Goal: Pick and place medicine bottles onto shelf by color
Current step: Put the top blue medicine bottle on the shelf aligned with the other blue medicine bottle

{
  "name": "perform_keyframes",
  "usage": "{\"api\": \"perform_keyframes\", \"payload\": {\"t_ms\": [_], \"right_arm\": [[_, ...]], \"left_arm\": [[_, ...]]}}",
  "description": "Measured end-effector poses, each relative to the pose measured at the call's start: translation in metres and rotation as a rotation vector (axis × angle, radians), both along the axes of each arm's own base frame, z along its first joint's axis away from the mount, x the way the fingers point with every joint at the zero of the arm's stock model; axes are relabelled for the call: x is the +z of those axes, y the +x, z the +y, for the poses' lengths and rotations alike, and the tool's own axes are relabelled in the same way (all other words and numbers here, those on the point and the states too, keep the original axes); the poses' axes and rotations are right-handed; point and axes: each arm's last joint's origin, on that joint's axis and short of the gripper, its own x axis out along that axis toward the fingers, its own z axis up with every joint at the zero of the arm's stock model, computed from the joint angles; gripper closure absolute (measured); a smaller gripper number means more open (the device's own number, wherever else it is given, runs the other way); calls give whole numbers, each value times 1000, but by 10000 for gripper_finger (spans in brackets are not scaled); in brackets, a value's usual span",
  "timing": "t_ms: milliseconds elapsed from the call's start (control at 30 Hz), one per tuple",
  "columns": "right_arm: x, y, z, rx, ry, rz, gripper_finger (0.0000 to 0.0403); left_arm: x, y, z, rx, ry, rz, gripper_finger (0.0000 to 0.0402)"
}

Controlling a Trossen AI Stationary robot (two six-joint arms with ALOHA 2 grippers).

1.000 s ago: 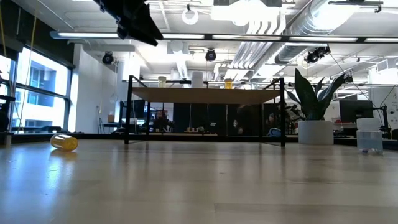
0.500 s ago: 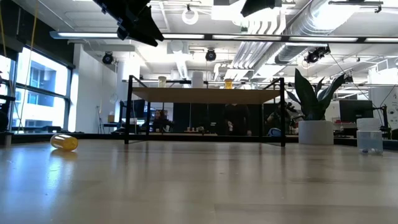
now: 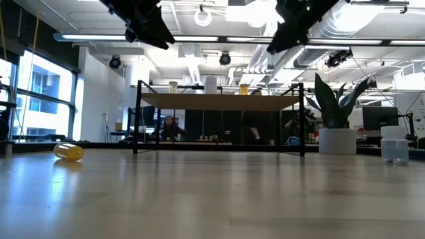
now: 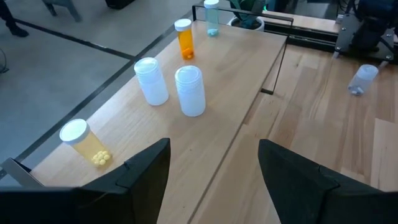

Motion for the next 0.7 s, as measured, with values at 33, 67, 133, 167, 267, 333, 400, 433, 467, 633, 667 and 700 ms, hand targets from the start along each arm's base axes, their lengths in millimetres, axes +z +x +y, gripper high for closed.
{"api": "perform_keyframes", "payload": {"t_ms": [33,67,133,167,267,333,400,433,467,633,667,700], "right_arm": [[-5,0,0,1,5,12,295],[-10,0,0,2,12,23,295],[-19,2,-1,-1,18,24,295],[-22,2,-1,-6,23,16,295],[-33,3,-2,-11,35,21,295],[-42,3,-2,-16,44,23,295],[-50,2,-1,-23,60,34,295],[-53,2,-1,-25,64,41,295],[-56,2,-1,-25,67,47,295],[-62,2,-1,-28,66,48,295],[-62,2,-1,-28,59,51,295],[-62,2,-2,-34,49,56,295]], "left_arm": [[0,0,0,0,0,0,167],[0,0,0,0,0,0,167],[0,0,0,0,0,0,167],[0,0,0,0,0,0,167],[0,0,0,0,0,0,167],[0,0,0,0,0,0,167],[0,0,0,1,0,0,167],[0,0,0,1,1,0,167],[0,0,0,2,1,0,167],[0,0,0,3,2,1,167],[0,0,0,3,2,1,167],[0,0,0,3,2,1,167]]}}
